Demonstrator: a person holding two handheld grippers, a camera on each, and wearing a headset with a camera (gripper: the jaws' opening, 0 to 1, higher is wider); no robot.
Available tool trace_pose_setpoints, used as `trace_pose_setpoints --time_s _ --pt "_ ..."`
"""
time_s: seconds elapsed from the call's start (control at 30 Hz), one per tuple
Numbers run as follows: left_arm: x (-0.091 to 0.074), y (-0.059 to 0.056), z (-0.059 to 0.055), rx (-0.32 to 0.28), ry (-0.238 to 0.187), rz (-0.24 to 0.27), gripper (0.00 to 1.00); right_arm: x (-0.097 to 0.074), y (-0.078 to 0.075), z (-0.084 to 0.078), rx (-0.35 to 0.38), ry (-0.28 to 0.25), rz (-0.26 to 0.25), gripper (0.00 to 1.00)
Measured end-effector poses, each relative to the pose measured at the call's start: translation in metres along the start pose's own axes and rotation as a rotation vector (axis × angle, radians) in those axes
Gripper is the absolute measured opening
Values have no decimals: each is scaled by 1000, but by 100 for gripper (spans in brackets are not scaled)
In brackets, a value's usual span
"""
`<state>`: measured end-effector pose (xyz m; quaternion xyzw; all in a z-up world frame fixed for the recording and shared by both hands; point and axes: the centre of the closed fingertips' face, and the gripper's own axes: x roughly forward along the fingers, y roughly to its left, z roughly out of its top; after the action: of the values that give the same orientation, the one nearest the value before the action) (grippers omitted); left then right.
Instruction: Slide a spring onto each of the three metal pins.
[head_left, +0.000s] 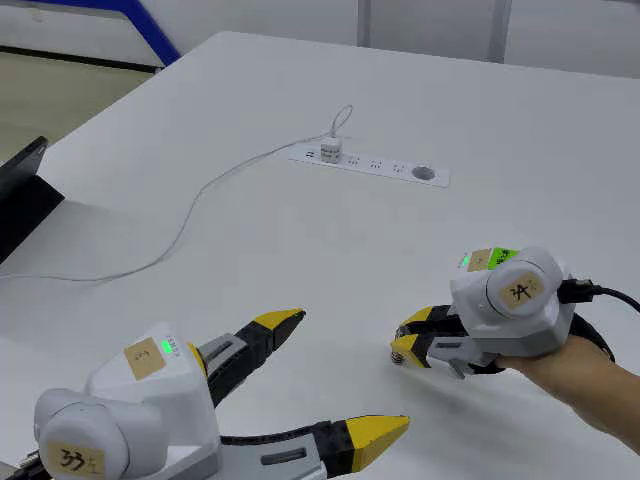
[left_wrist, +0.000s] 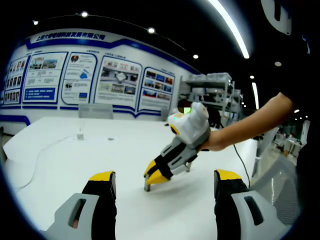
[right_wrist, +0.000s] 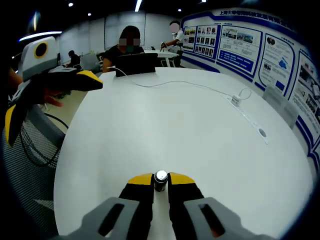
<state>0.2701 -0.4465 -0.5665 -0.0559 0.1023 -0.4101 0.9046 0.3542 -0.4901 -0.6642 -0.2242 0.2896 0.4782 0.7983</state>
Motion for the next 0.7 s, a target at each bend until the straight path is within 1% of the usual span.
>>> trace_pose_setpoints --time_s 0.17,0.33,0.53,0.63,0.7 --pt "0 -2 0 2 2 -4 82 -1 -1 -1 -5 1 -1 12" --pt "0 -1 0 -2 1 -2 82 -4 2 2 -24 -16 9 17" --pt "0 -2 0 0 -1 -5 82 -12 1 5 -36 -31 -6 19" --pt "1 -3 0 4 2 -6 82 -23 0 10 -56 -57 -27 20" --pt "1 -3 0 3 2 -7 82 -32 -4 12 -86 -74 -63 21"
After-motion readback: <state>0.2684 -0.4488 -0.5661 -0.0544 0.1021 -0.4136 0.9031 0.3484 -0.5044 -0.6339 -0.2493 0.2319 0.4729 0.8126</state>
